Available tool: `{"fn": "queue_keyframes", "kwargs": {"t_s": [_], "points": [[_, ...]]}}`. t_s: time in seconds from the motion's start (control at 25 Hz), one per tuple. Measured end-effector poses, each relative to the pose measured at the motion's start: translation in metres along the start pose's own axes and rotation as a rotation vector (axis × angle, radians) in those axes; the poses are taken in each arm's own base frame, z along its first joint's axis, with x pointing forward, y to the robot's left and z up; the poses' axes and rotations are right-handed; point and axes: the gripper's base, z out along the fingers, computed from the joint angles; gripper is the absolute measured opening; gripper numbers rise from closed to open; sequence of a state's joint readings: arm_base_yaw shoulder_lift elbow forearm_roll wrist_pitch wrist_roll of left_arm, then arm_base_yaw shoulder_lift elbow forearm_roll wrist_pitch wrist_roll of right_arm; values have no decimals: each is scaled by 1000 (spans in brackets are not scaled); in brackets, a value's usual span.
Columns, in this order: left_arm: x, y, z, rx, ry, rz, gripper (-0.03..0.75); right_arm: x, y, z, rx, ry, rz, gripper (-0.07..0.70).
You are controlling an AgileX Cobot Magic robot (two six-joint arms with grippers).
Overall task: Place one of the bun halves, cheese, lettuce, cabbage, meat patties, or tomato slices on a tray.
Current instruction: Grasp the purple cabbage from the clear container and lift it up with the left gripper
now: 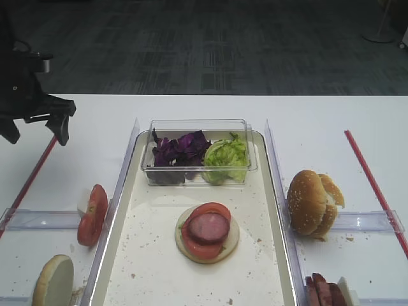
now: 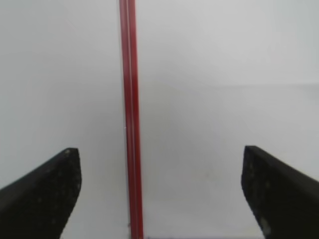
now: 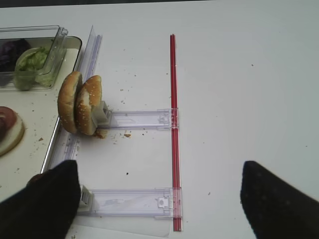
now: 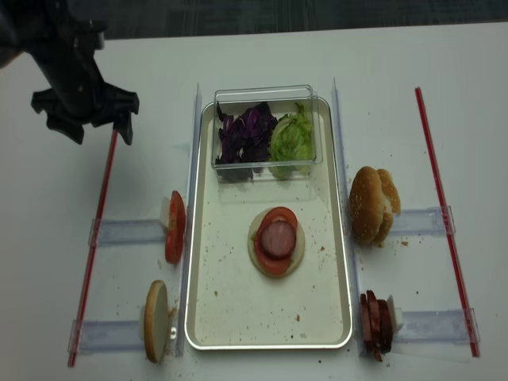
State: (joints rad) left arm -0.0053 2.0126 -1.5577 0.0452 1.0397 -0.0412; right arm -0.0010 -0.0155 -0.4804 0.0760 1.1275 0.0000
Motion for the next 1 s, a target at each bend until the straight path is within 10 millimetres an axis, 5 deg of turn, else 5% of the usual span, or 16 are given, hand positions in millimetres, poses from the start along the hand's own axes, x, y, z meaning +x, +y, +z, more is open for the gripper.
{"fn": "queue_keyframes", "kwargs": {"t_s": [0.2,0.48,0.72,1.0], "points": [[-26,-3,7,24,-1,-3,599,0,0,0,0,0,0,664],[-36,-25,-7,87,-35,47,599,0,0,0,0,0,0,664],[-31,-94,-20,134,-61,197,599,0,0,0,0,0,0,664],[-3,-183,-29,140,-85,427,599,0,0,0,0,0,0,664]]}}
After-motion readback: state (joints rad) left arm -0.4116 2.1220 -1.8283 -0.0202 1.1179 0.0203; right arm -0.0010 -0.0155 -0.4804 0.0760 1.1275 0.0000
